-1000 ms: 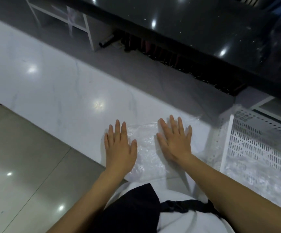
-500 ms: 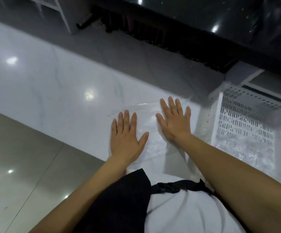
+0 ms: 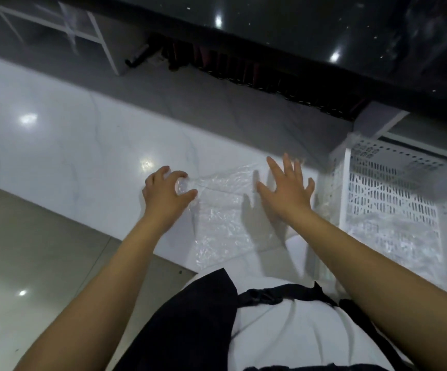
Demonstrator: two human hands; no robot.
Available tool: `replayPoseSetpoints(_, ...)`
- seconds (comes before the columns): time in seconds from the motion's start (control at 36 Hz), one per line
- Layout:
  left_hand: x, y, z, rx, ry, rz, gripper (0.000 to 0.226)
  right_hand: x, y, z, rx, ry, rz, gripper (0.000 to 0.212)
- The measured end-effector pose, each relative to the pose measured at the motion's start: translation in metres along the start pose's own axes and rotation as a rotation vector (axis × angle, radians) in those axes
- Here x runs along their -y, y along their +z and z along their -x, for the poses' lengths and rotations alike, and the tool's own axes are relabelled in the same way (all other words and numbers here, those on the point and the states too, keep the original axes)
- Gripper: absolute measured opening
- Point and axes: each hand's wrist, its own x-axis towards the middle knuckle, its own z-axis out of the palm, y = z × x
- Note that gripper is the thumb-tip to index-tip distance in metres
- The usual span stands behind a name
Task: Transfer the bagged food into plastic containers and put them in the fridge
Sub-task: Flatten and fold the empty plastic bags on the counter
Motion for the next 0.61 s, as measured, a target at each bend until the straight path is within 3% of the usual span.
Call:
replayPoseSetpoints(0.14,-0.01,-0.009,-0.026,0.045,0.074,-0.049,0.007,-0.001,-0.042,0.062,-0.108,-0.148,-0.184,0.063)
replayPoseSetpoints(0.33,-0.017,-0.034,-0.057,-0.075,0.008,-0.137,0.007,-0.033,-0.072,0.144,-0.257,-0.115,-0.343,0.058)
replayPoseSetpoints(0.42,-0.02,-0.038,-0.068,-0.108,-0.056,-0.175,0.016,-0.049,-0.072,0.164,-0.24,0.012,-0.342,0.057)
replayPoseSetpoints(0.5,-0.042,-0.027,-0.063,-0.075,-0.059,-0.17,0.05,-0.062,-0.069,0.178,-0.212,0.096,-0.32,0.057)
replayPoseSetpoints(0.61,-0.112,0.009,-0.02,0.058,0.197,-0.099,0.069,-0.083,-0.073,0.194,-0.23,0.19,-0.348,0.057)
